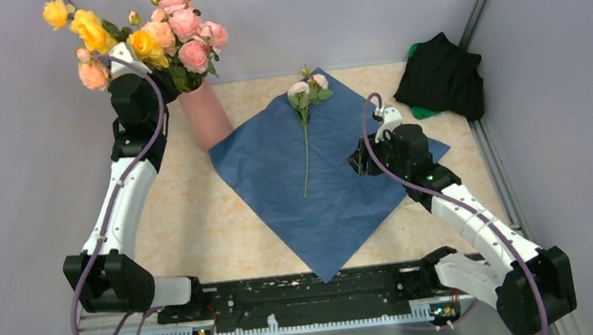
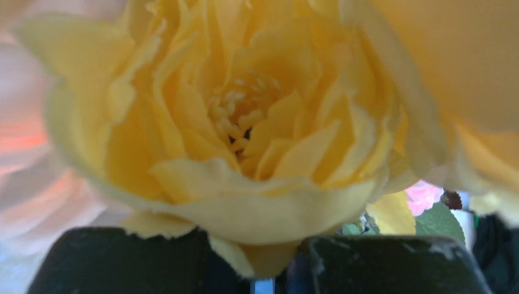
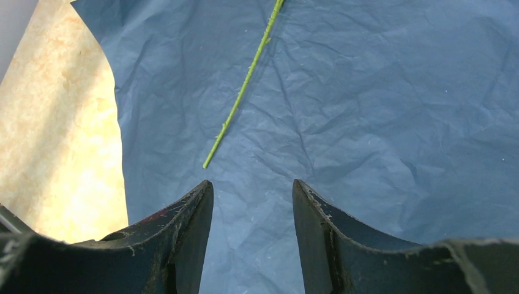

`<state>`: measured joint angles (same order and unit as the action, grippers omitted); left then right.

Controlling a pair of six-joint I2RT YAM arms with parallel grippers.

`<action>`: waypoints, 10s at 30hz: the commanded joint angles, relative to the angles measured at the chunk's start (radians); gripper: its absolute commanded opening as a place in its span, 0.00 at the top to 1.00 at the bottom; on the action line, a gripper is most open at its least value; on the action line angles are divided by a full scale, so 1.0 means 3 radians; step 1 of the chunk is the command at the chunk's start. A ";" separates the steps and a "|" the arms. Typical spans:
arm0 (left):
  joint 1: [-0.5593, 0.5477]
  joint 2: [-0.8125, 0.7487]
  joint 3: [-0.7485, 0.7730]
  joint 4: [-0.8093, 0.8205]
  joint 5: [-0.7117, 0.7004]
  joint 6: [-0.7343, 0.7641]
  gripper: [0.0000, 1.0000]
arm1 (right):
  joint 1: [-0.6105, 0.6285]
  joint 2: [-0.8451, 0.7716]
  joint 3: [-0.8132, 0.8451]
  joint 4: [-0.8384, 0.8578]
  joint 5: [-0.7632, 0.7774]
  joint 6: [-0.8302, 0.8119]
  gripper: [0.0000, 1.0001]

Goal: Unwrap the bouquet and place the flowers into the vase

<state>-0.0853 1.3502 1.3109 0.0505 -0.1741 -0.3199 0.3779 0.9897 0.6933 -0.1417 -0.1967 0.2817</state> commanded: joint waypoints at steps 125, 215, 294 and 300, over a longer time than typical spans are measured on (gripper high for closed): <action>-0.1579 0.3286 0.2156 -0.1367 0.0714 0.0260 0.27 | 0.0014 0.0020 -0.0148 0.0176 0.0082 0.0004 0.49; -0.0967 0.0205 -0.0074 0.3361 -0.0675 0.2526 1.00 | 0.0014 0.0225 -0.0204 0.0335 -0.0066 0.0012 0.49; -0.0682 0.0443 -0.0903 0.3431 -0.0928 0.1692 1.00 | 0.0014 0.0369 -0.0217 0.0340 -0.0134 -0.0007 0.49; -0.0682 0.0495 -0.0945 0.3399 -0.0892 0.1673 1.00 | 0.0014 0.0324 -0.0229 0.0330 -0.0127 -0.0003 0.49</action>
<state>-0.2943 1.5135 1.0367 1.0550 -0.4355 0.2028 0.3779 1.1019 0.6277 -0.0895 -0.2237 0.2882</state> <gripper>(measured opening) 0.025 0.511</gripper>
